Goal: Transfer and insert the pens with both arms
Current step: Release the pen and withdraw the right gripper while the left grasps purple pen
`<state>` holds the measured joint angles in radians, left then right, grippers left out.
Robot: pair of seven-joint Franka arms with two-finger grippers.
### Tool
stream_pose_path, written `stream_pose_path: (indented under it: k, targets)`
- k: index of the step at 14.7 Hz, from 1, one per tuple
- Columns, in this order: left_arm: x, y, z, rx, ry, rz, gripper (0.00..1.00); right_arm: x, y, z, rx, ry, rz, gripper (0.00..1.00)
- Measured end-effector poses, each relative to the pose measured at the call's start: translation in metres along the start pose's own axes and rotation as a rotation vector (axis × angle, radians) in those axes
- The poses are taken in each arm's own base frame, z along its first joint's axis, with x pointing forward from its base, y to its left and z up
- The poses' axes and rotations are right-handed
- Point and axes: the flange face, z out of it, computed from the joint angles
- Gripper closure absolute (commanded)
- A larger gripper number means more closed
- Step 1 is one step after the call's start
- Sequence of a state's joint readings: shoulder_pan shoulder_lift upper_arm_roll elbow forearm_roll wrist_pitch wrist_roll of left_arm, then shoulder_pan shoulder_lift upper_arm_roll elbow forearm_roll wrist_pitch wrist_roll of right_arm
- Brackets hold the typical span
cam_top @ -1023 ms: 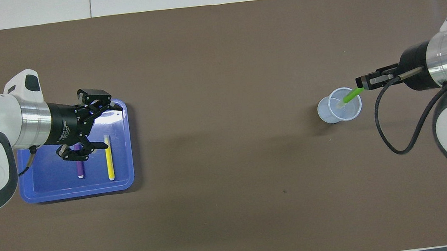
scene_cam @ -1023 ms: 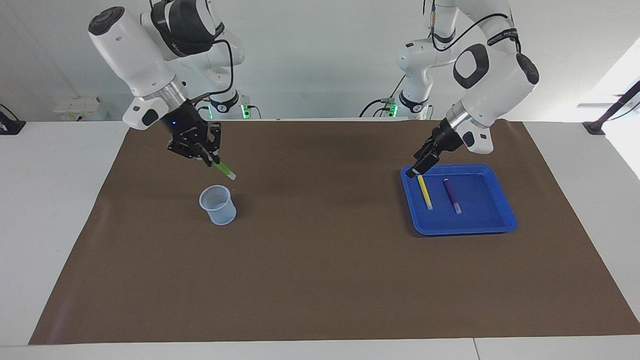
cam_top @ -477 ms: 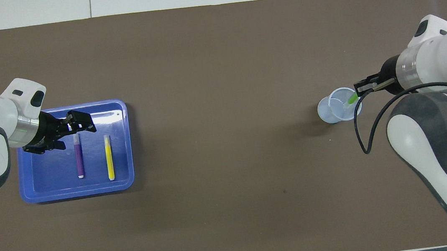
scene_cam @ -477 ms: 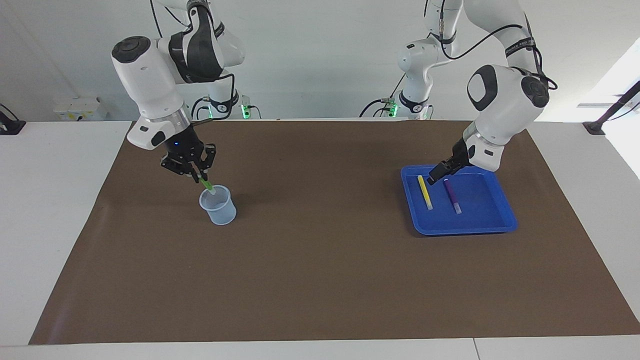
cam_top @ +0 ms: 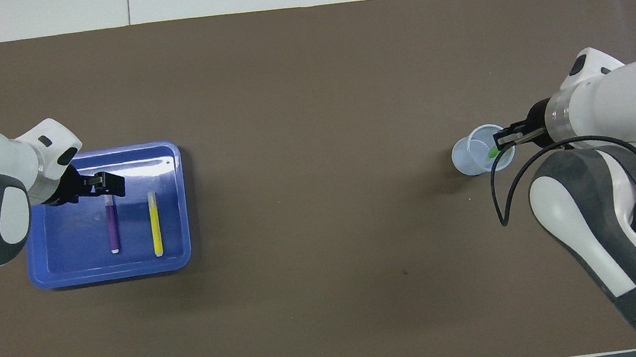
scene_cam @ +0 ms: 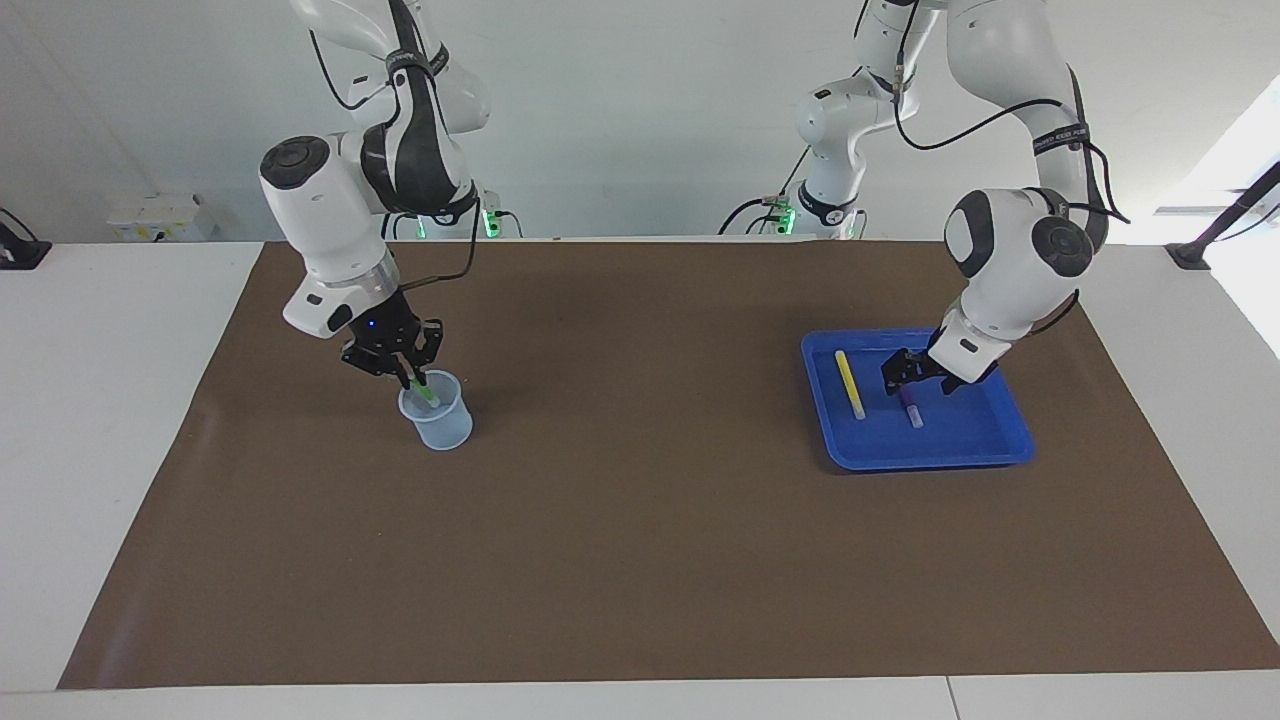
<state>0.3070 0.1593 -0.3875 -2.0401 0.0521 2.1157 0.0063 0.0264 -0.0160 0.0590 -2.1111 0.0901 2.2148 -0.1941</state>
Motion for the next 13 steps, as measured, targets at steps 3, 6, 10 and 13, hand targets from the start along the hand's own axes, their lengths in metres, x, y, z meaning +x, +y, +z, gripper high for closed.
stream_pose_path:
  k: [3,6,10,13]
  targets:
    - [-0.001,-0.001,0.018,0.022,-0.005,0.070,0.00,0.001,0.000,-0.002,-0.001,0.006,-0.001,0.00]
    - [-0.006,0.000,0.035,0.022,0.004,0.094,0.01,0.010,-0.005,-0.015,0.006,0.028,-0.005,0.00]
    - [-0.014,-0.002,0.052,0.020,0.005,0.096,0.04,0.024,-0.025,-0.029,0.179,0.060,0.142,0.00]
    - [-0.019,-0.015,0.058,0.017,-0.005,0.074,0.05,0.031,-0.063,-0.029,0.312,0.049,0.336,0.00]
